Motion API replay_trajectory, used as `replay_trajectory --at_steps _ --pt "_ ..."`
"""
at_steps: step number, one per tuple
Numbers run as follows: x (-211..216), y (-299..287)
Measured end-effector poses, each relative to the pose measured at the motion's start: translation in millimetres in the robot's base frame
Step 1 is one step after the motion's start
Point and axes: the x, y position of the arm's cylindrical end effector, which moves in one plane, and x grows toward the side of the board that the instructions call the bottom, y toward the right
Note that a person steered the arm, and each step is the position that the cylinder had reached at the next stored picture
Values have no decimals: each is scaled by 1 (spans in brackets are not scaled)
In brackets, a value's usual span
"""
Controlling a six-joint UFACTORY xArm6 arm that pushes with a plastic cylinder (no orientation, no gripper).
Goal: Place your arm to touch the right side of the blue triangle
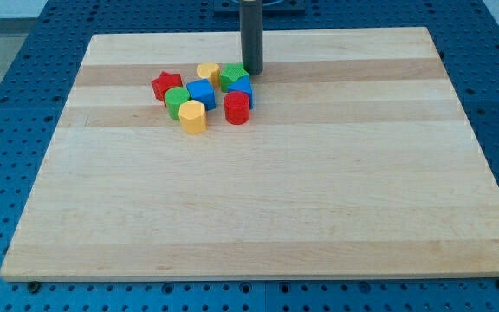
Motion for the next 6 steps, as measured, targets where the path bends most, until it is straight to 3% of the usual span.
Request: replay_trajectory --at_steps 3,6 --pt "47 12" --pt "47 -6"
